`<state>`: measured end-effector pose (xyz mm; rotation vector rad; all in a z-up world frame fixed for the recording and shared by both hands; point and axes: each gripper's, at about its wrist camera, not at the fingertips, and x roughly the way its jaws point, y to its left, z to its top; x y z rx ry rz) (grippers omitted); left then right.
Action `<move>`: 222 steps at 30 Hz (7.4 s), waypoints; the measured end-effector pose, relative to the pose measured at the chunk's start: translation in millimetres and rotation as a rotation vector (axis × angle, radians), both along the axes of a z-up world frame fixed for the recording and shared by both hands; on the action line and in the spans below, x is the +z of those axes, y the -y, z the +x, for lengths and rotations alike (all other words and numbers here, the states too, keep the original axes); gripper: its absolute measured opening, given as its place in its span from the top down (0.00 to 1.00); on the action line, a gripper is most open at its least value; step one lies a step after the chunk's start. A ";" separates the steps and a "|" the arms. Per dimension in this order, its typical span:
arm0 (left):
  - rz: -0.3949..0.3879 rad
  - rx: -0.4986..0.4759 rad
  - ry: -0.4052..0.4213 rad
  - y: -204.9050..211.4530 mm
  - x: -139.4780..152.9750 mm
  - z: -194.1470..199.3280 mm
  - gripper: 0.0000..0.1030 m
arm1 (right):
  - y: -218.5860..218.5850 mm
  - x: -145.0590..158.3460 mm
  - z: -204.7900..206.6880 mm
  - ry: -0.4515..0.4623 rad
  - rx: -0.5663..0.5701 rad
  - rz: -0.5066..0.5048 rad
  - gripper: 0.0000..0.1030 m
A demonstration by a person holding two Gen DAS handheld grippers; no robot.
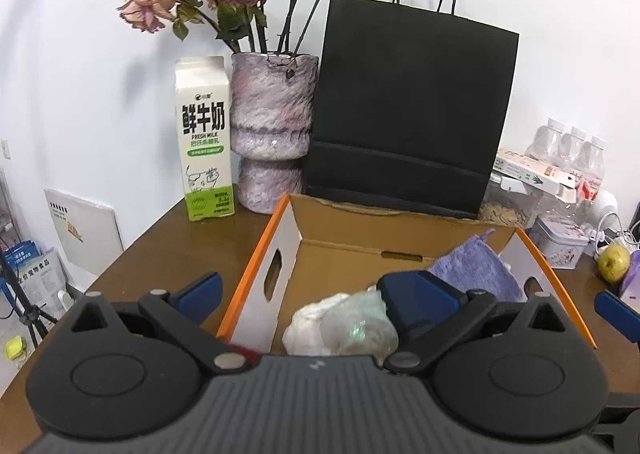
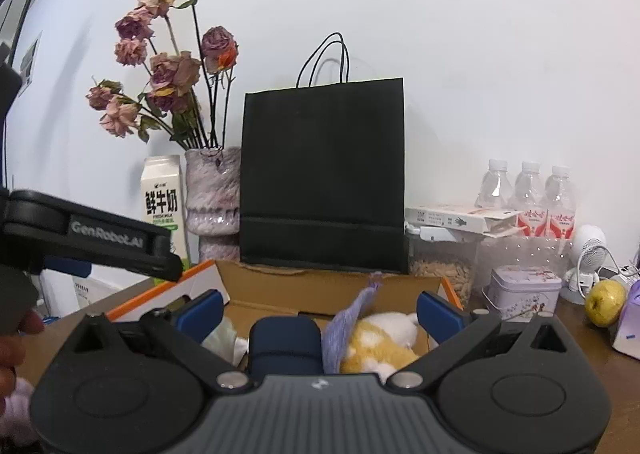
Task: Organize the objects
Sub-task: 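Release the plastic bag with the left tool while the right tool releases the case into the box, then move both tools back toward the pink towel and soap bar on the table, then grasp the small yellow soap bar with the right tool, then grasp the red rose with the left tool while the right tool holds the soap bar, then carry the rose with the left tool while the right tool carries the soap bar over the box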
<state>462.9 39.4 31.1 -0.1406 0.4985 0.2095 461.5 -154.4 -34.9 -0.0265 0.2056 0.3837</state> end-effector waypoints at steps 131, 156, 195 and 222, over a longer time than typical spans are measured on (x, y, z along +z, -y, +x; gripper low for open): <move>0.048 -0.156 0.140 -3.4 -68.5 -198.6 0.76 | -14.2 -40.3 -162.0 -0.155 0.055 -0.126 0.81; 0.070 -0.200 0.240 19.1 -50.1 -210.6 0.77 | 4.1 -23.9 -171.5 -0.045 0.047 -0.010 0.81; -0.021 -0.103 0.257 32.0 -0.1 -74.8 0.76 | 0.1 23.4 -64.1 0.025 -0.011 0.070 0.81; -0.046 -0.053 0.257 8.1 1.1 16.0 0.76 | -22.6 19.5 33.1 0.017 -0.039 0.060 0.81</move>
